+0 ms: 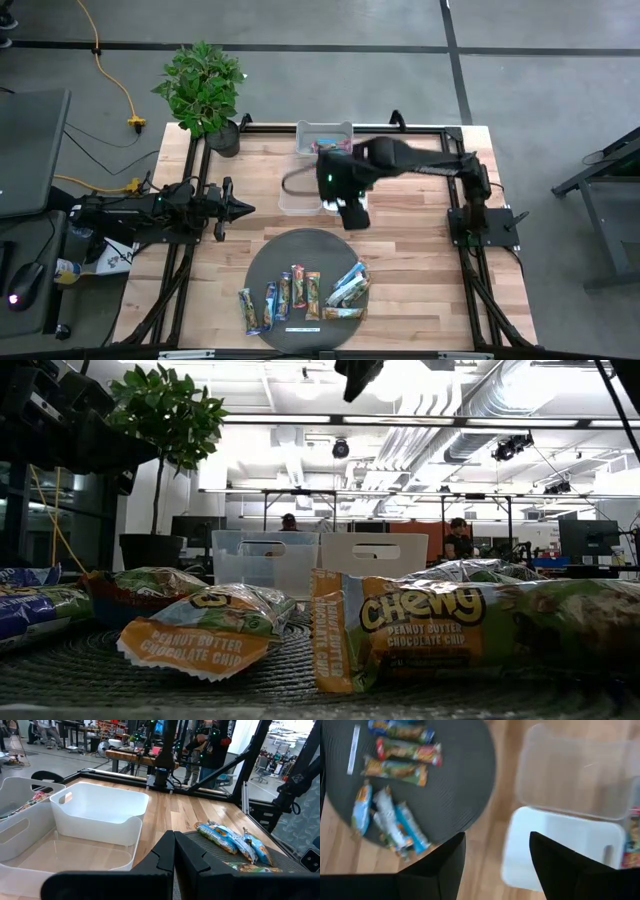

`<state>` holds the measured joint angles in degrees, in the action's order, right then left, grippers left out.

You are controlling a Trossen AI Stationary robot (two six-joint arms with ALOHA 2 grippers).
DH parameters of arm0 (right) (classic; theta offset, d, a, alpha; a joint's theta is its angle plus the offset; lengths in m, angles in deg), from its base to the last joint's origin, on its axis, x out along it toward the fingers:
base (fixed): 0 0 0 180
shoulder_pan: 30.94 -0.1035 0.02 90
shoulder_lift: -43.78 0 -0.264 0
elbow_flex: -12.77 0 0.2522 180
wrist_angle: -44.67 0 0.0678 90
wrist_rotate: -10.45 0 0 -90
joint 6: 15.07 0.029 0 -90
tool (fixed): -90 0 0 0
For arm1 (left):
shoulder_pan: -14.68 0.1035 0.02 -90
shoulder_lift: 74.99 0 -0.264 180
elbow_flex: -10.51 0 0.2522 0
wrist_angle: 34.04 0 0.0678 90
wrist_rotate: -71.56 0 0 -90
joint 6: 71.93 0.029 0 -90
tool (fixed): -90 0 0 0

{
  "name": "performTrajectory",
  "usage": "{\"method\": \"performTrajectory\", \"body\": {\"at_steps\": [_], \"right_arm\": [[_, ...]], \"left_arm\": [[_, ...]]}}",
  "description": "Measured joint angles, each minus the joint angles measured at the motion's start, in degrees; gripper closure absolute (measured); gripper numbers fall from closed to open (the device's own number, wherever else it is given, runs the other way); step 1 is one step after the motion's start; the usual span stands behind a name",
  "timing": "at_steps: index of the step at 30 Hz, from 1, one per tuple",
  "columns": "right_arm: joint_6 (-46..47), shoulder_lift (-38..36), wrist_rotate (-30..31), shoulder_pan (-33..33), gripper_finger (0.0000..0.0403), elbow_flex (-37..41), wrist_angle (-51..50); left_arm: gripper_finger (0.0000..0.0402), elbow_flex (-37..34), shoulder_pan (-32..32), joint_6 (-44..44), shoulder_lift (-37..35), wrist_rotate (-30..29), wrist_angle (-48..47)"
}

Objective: Pick and place Granola Bars by type
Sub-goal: Put the yellow granola bar into the transparent bin

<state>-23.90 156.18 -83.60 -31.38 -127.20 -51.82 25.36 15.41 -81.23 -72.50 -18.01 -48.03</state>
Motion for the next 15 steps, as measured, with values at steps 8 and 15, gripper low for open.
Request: {"method": "performTrajectory", "body": {"at_steps": [8, 15], "right_arm": [[4.0, 0.1, -0.8, -10.3, 0.0197, 13.3, 2.7], [7.2, 0.1, -0.4, -17.0, 0.0197, 25.3, 9.7]], "left_arm": [[0.0401, 0.0, 0.0, 0.0, 0.0, 0.0, 0.0], [0.0401, 0.0, 0.0, 0.0, 0.0, 0.0, 0.0]]}}
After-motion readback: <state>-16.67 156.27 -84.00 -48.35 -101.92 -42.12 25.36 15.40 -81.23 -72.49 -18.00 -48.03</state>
